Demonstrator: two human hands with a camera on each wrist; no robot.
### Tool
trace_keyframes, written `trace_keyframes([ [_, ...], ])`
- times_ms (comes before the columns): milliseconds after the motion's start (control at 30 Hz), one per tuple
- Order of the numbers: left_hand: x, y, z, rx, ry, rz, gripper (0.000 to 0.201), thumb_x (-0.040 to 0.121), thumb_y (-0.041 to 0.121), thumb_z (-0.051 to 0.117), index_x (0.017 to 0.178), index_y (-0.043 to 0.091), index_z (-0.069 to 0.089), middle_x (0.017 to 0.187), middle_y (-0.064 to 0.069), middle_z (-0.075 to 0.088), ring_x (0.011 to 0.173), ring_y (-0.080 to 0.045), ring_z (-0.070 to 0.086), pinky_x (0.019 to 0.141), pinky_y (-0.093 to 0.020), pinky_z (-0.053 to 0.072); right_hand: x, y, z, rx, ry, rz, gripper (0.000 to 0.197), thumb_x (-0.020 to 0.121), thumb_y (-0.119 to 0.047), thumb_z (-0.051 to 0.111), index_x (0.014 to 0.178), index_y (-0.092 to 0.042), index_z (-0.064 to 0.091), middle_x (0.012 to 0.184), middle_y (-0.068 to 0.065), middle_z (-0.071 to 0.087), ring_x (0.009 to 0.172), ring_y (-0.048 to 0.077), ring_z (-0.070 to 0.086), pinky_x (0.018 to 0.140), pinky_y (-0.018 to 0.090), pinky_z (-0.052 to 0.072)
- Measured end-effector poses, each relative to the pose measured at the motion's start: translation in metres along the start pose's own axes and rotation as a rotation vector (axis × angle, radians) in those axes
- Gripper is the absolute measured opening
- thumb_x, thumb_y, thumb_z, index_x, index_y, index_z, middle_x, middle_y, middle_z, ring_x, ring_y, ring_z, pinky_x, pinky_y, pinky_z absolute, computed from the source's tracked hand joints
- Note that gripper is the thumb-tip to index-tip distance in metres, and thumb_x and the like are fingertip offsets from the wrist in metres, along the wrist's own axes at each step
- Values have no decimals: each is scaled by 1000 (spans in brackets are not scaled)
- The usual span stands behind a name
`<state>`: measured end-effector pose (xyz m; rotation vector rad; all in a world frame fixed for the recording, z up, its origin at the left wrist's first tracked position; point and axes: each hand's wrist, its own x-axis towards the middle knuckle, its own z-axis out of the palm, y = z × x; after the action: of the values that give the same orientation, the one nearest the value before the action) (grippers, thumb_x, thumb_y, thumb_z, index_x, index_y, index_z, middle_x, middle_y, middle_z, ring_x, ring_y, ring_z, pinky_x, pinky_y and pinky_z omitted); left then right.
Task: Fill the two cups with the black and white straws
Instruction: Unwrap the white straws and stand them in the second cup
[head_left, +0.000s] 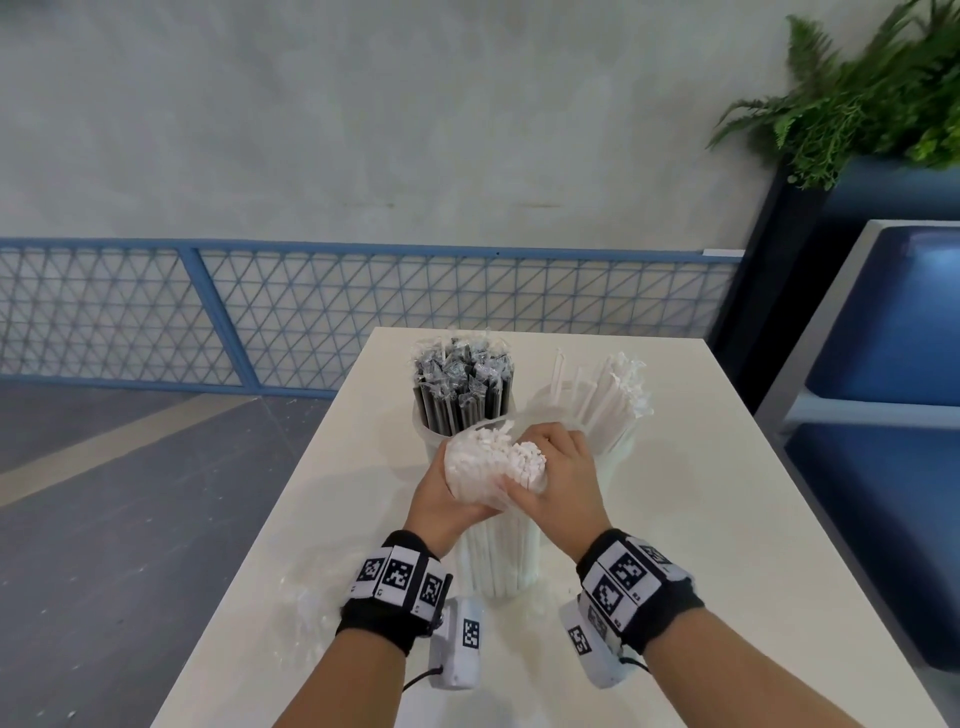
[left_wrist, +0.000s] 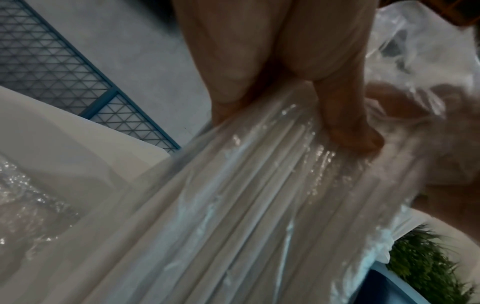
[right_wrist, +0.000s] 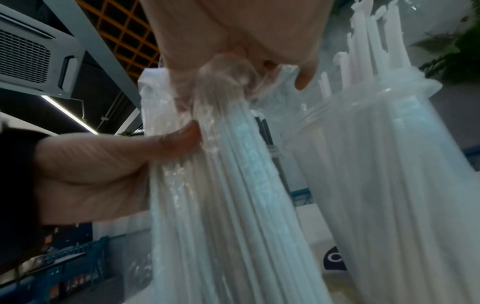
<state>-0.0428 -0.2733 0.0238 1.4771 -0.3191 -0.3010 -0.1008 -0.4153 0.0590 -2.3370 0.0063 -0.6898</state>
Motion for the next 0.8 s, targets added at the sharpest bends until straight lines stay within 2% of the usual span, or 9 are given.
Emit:
trace_keyframes([
  [167,0,4,2,-30,-53,20,103,37,10,87,130,10,42,126,-12,59,117,-23,57,88,-34,54,-3,-3,1,78,63,-8,47,72,-56,52,96,-18,66,101,-16,52,97,0,37,96,36,30],
  [333,1,5,3,100,-107,81,98,43,12,89,130,18,43,125,-3,59,118,-15,56,93,-32,50,16,-20,-24,239,57,39,31,77,-56,52,94,-32,59,94,-16,61,95,11,59,101,51,35],
  [400,3,0,3,125,-101,66,100,49,10,90,134,19,40,130,-2,57,122,-15,53,101,-39,46,26,-28,-37,344,65,65,32,79,-58,56,95,-30,60,82,-12,63,80,5,61,88,36,47],
  [467,3,-3,2,143,-87,51,101,49,10,90,136,19,38,132,-2,56,124,-15,52,104,-45,43,35,-36,-49,409,101,84,43,80,-54,59,102,-17,60,67,-8,54,53,0,51,61,10,41],
  [500,4,-3,1,154,-86,48,101,49,10,90,136,19,38,132,-2,56,124,-15,52,105,-46,43,38,-39,-55,437,125,76,40,82,-46,60,103,-13,59,65,-7,52,49,6,48,55,8,38],
  [533,4,-3,1,161,-86,48,102,49,10,90,136,19,38,133,-2,56,125,-15,51,105,-46,42,39,-41,-59,472,137,60,31,83,-38,60,101,-13,58,69,-6,55,55,8,52,58,8,40],
  [600,4,-1,0,161,-80,52,102,49,10,90,137,18,38,133,-3,55,125,-15,51,105,-45,42,38,-40,-64,534,90,53,18,82,-27,65,97,-20,57,82,-11,61,72,-2,58,71,7,44],
  [700,5,1,1,151,-85,66,98,49,10,89,134,16,40,130,-7,57,122,-19,53,102,-47,45,26,-29,-56,507,-37,134,39,72,-24,76,103,-29,53,91,-18,61,79,-13,60,69,6,48],
  [800,4,2,5,170,-114,89,92,52,3,87,132,10,42,128,-11,58,120,-22,55,100,-44,47,11,-20,-42,407,-37,192,56,66,-24,82,113,-20,51,93,-19,56,87,-11,55,69,1,45],
])
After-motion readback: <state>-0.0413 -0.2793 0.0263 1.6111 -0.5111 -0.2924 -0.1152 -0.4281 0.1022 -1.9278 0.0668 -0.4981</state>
